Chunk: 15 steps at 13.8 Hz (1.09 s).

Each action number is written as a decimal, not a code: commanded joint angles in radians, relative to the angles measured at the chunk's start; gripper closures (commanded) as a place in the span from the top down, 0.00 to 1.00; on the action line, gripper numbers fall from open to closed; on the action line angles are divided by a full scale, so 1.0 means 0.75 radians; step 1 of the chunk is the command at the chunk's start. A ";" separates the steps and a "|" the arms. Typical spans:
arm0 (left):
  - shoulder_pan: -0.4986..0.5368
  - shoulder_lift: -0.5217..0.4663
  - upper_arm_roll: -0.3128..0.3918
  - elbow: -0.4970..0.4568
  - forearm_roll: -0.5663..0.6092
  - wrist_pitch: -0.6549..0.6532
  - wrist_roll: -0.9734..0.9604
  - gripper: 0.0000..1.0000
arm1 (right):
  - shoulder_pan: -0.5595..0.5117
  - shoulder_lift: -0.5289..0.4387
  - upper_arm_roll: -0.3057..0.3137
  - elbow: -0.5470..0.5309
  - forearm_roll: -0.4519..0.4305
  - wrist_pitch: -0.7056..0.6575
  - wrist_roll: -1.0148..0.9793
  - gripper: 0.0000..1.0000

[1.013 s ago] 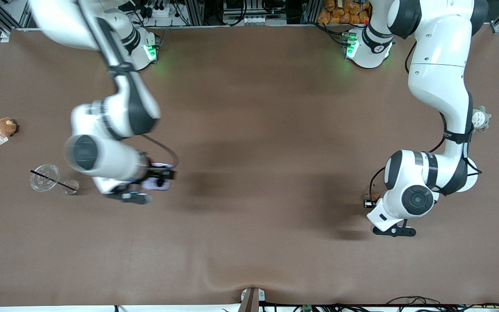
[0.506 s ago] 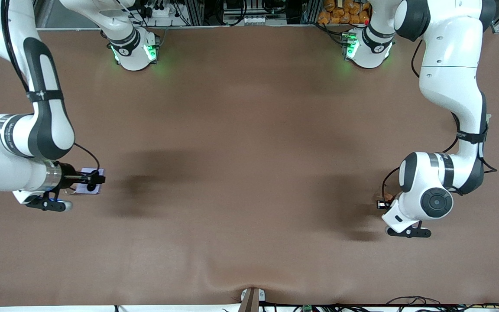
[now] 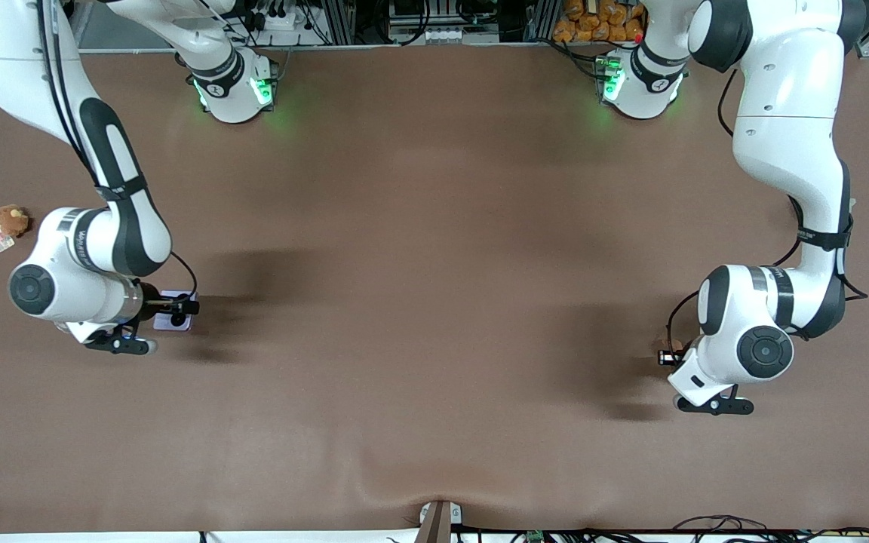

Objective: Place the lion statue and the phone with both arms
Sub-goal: 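Carry the lion toward the lamp while the right gripper carries the phone, then set the lion beside the lamp while the right gripper sets the phone down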

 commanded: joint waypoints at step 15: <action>0.021 -0.367 -0.041 0.059 -0.119 -0.190 0.007 1.00 | -0.068 0.083 0.015 -0.028 -0.081 0.105 -0.041 1.00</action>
